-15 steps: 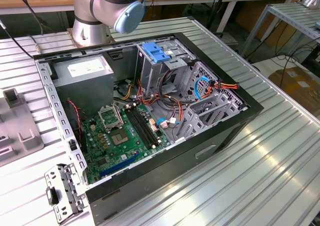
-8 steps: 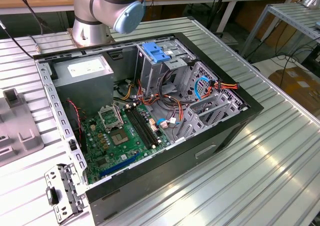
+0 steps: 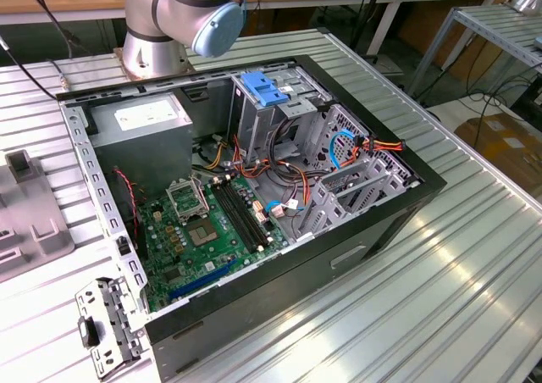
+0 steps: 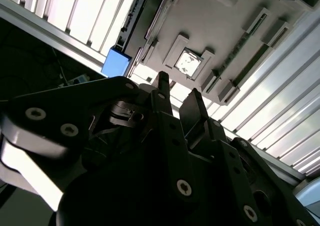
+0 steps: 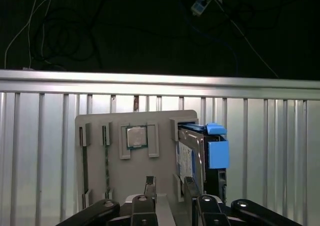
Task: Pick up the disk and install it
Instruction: 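Pick up the disk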
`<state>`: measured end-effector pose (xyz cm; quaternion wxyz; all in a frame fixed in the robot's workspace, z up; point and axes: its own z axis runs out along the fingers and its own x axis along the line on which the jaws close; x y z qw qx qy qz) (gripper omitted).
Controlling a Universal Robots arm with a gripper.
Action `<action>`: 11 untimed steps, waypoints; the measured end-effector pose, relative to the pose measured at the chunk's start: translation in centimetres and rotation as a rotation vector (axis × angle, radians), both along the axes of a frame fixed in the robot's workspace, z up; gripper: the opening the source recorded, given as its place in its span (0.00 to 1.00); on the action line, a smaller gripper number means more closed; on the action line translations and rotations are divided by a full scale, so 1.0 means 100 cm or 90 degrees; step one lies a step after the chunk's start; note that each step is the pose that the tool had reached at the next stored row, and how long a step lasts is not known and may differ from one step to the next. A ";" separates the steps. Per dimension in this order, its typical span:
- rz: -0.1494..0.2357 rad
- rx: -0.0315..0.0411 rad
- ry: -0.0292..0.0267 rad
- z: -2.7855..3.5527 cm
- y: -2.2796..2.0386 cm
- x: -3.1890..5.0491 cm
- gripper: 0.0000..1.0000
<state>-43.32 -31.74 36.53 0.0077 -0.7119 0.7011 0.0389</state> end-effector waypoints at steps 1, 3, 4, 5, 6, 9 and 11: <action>0.000 0.0003 -0.0001 -0.0004 0.0007 -0.0002 0.36; 0.000 0.0007 0.0000 -0.0008 0.0018 -0.0005 0.36; 0.000 0.0009 0.0000 -0.0010 0.0024 -0.0006 0.36; 0.000 0.0012 0.0000 -0.0012 0.0032 -0.0008 0.36; 0.000 0.0014 0.0000 -0.0014 0.0039 -0.0009 0.36; 0.000 0.0021 0.0000 -0.0027 0.0085 -0.0013 0.36; 0.000 0.0022 0.0000 -0.0034 0.0109 -0.0017 0.36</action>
